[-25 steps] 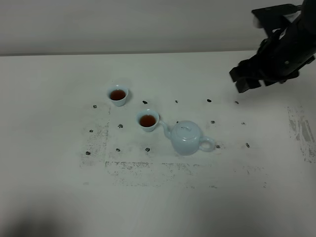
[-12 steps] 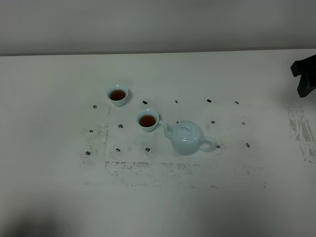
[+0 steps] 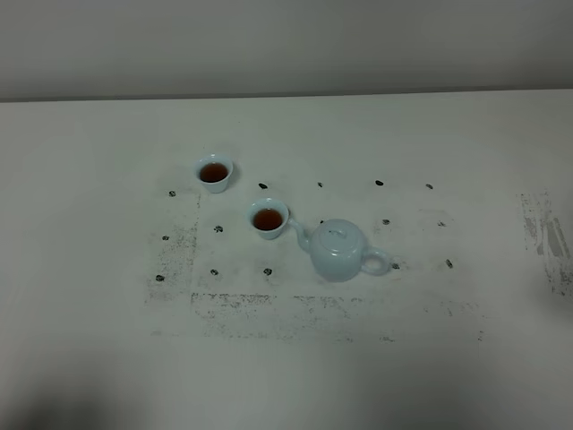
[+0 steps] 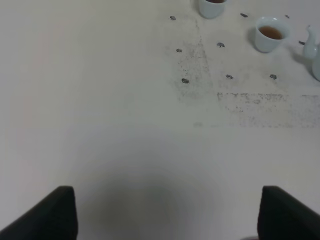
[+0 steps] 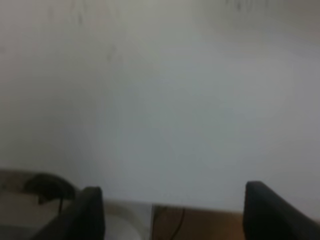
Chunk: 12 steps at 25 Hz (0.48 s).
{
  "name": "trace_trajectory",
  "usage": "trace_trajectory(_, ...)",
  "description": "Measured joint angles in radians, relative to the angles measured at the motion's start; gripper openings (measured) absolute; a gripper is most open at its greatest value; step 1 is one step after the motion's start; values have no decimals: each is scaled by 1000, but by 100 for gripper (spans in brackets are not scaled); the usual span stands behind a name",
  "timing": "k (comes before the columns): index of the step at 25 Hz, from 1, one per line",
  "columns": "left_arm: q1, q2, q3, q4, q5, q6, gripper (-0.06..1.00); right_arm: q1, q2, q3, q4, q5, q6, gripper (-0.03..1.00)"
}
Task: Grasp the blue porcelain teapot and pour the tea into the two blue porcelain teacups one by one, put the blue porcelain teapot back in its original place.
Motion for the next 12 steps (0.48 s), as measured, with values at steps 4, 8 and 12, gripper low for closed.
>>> trace_trajectory(4, 0, 0, 0, 0, 0, 0, 70, 0, -284, 223, -2, -36, 2, 56)
trace_trajectory(8, 0, 0, 0, 0, 0, 0, 70, 0, -544, 332, -3, -81, 5, 56)
trace_trajectory(12, 0, 0, 0, 0, 0, 0, 70, 0, -765, 337, -3, -93, 7, 56)
